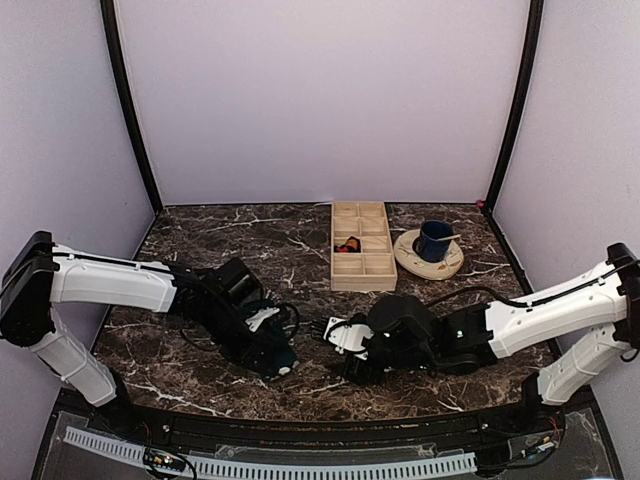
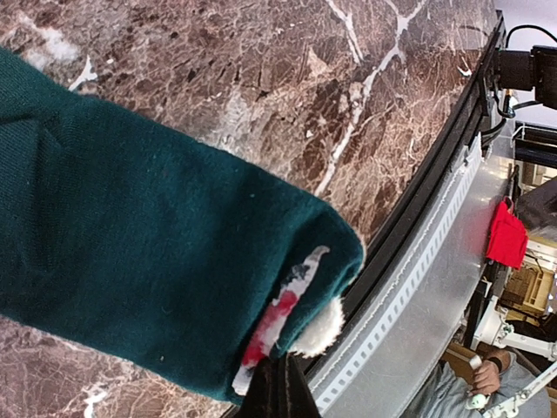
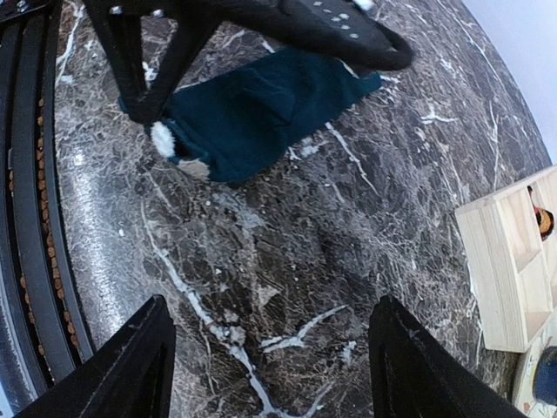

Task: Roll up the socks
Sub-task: Roll the sock at the center of the board.

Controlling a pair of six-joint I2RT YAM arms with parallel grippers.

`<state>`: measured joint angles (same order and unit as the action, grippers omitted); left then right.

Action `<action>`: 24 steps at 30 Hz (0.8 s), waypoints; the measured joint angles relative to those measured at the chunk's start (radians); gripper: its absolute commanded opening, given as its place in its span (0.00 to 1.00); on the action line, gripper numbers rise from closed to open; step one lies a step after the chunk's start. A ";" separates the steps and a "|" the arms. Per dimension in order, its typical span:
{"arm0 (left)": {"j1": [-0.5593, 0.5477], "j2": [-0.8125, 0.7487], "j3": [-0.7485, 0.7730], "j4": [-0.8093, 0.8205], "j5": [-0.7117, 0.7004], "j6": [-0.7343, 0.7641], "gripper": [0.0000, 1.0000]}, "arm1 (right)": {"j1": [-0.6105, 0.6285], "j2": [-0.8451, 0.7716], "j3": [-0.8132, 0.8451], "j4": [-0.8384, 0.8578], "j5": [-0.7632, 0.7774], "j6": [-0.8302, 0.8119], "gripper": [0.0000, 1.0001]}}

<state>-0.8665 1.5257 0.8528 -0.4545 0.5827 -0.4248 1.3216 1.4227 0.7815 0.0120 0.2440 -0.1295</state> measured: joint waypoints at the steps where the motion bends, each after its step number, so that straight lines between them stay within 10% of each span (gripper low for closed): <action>1: 0.003 0.000 0.000 0.000 0.008 0.000 0.00 | 0.011 0.009 0.000 0.003 0.004 -0.010 0.70; 24: 0.051 0.046 -0.021 0.000 0.187 0.061 0.00 | 0.156 0.271 0.090 0.175 0.109 -0.340 0.60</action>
<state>-0.8150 1.5719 0.8322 -0.4545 0.7700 -0.3634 1.4776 1.6936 0.8719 0.1871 0.3531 -0.4690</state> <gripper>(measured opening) 0.020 0.620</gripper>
